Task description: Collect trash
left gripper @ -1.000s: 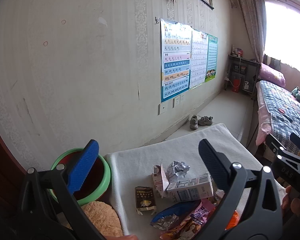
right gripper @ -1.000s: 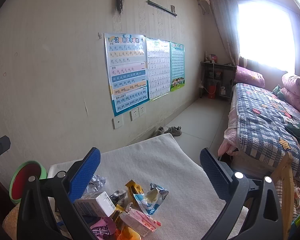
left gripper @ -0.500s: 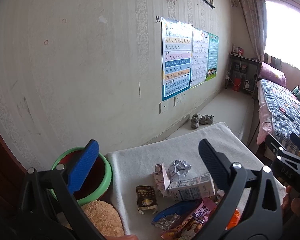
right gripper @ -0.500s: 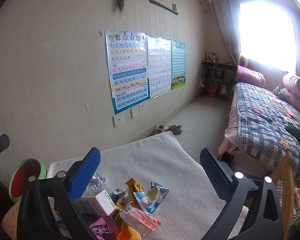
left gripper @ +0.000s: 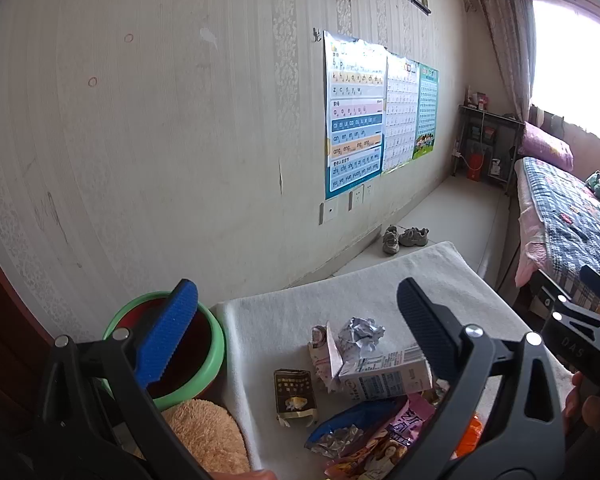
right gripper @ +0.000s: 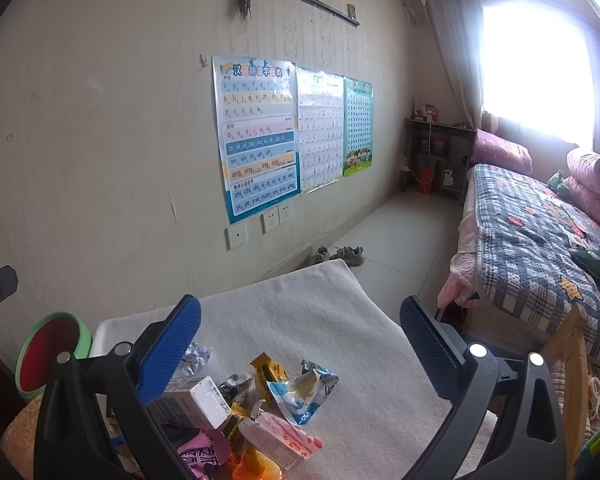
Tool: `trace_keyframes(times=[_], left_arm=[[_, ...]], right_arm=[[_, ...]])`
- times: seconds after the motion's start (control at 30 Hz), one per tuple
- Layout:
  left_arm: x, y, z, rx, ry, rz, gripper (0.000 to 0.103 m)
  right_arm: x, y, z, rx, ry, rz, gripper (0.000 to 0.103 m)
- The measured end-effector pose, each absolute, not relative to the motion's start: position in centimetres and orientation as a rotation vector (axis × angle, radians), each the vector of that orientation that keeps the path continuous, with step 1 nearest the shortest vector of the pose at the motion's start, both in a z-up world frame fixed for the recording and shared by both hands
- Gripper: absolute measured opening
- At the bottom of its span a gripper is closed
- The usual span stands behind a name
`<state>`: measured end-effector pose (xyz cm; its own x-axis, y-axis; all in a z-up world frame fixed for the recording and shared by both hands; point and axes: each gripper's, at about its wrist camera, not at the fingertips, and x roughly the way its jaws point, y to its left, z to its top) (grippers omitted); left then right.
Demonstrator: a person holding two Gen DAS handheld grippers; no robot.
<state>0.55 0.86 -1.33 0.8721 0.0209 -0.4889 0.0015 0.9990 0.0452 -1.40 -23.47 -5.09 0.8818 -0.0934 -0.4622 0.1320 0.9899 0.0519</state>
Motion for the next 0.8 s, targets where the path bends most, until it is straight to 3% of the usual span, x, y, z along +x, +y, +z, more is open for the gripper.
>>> trace_keyframes(times=[0.8], left_arm=[[1.27,1.05,-1.0,0.048,0.527,0.023,0.098]], right_arm=[[-0.66,-22.7,-5.36,0.066,0.506,-0.11,0.096]])
